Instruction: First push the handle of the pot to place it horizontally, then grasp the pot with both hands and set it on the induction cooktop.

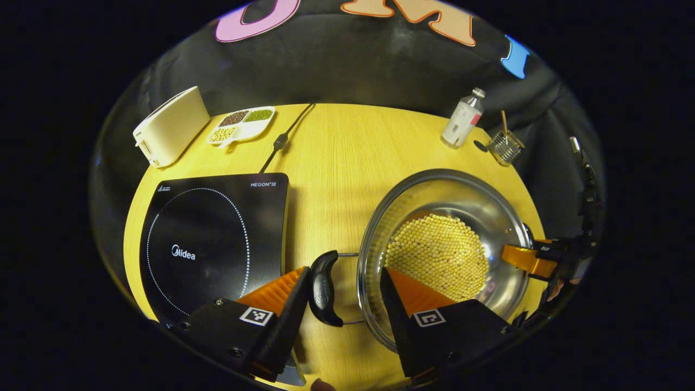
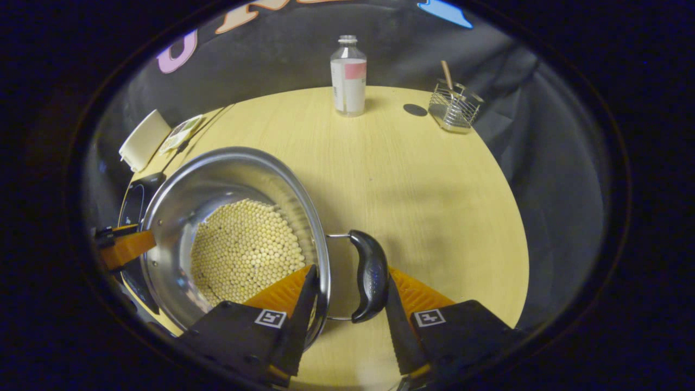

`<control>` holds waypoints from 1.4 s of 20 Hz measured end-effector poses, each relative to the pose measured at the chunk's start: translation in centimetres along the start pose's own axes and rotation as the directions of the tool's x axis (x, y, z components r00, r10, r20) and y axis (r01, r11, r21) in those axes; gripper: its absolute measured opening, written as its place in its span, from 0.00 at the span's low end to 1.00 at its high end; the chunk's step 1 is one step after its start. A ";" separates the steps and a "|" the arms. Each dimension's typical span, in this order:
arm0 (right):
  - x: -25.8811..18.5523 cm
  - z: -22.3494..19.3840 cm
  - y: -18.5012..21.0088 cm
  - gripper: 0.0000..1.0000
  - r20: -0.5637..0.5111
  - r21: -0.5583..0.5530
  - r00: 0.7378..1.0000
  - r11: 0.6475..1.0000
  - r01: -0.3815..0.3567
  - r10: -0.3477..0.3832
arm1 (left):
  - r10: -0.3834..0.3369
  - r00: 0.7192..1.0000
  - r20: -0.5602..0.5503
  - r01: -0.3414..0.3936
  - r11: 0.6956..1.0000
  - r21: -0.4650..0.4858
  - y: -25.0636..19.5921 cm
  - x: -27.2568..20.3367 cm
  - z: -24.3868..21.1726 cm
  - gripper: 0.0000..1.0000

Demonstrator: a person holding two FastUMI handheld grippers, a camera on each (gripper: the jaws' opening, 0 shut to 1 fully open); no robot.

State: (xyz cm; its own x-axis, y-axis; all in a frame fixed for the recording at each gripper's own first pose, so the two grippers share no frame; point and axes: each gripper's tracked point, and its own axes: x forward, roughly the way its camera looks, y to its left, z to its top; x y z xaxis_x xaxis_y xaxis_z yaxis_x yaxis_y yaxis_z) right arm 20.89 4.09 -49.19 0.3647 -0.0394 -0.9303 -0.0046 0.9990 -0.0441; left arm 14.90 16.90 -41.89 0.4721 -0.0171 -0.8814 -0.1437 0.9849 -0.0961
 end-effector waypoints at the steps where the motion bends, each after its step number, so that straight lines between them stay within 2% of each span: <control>1: 0.1 0.0 0.1 0.66 -0.007 0.005 1.000 1.000 -0.012 0.012 | 0.006 1.000 -0.024 -0.006 1.000 -0.005 0.2 0.5 -0.6 0.78; 3: 0.5 0.0 0.2 0.65 -0.016 0.031 1.000 0.999 -0.023 0.023 | 0.011 0.998 -0.064 -0.015 0.999 -0.048 0.5 1.6 -1.8 0.72; 6: 0.4 0.1 0.3 0.63 0.005 -0.002 1.000 1.000 -0.016 0.016 | -0.012 0.998 -0.069 0.003 0.992 -0.128 0.3 2.4 -2.1 0.68; 7: 0.8 0.2 0.4 0.63 0.012 -0.006 1.000 1.000 -0.019 0.019 | -0.017 0.998 -0.064 0.009 0.992 -0.122 0.4 2.6 -2.0 0.67; 9: 0.4 -0.1 0.3 0.55 0.015 -0.002 0.999 0.999 -0.032 0.032 | -0.021 0.998 -0.067 0.014 0.994 -0.105 0.4 2.5 -2.0 0.68; 10: 0.3 0.1 0.3 0.59 0.016 -0.005 0.999 0.999 -0.035 0.035 | -0.025 0.997 -0.069 0.017 0.994 -0.108 0.3 2.6 -2.0 0.65; 13: 0.6 0.3 0.4 0.50 0.006 0.014 0.999 0.999 -0.049 0.049 | -0.015 0.995 -0.094 0.002 0.991 -0.136 0.3 2.0 -2.4 0.65; 16: -0.4 -0.3 0.3 0.49 -0.005 0.033 0.997 0.997 -0.070 0.071 | 0.011 0.997 -0.072 -0.018 0.994 -0.107 0.1 0.6 -2.1 0.61; 17: -0.9 -0.4 0.4 0.50 -0.003 0.036 0.997 0.996 -0.077 0.077 | 0.015 0.998 -0.067 -0.021 0.994 -0.103 0.1 0.1 -1.9 0.64; 18: -1.4 -0.5 0.4 0.53 -0.002 0.037 0.996 0.996 -0.085 0.085 | 0.021 0.998 -0.064 -0.027 0.995 -0.099 0.1 -0.5 -2.1 0.63; 19: -1.7 -0.7 0.5 0.49 0.003 0.039 0.996 0.995 -0.093 0.093 | 0.028 0.998 -0.058 -0.033 0.995 -0.097 0.1 -1.1 -2.0 0.61; 21: -2.5 -0.6 0.8 0.49 0.019 0.043 0.993 0.992 -0.116 0.115 | 0.046 0.998 -0.041 -0.050 0.994 -0.095 0.3 -2.4 -1.9 0.61; 28: -5.0 -1.6 4.8 0.49 0.050 0.059 0.982 0.981 -0.182 0.179 | 0.100 0.995 0.000 -0.100 0.992 -0.077 3.8 -6.6 -1.8 0.62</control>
State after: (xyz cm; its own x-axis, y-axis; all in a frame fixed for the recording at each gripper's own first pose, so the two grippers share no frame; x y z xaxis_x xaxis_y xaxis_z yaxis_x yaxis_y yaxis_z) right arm 17.56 9.05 -45.28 0.4044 0.1416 -0.9035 -0.0162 0.9889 0.1477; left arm 9.66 20.44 -37.24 0.4554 0.0814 -0.8866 -0.2564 0.9656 -0.0431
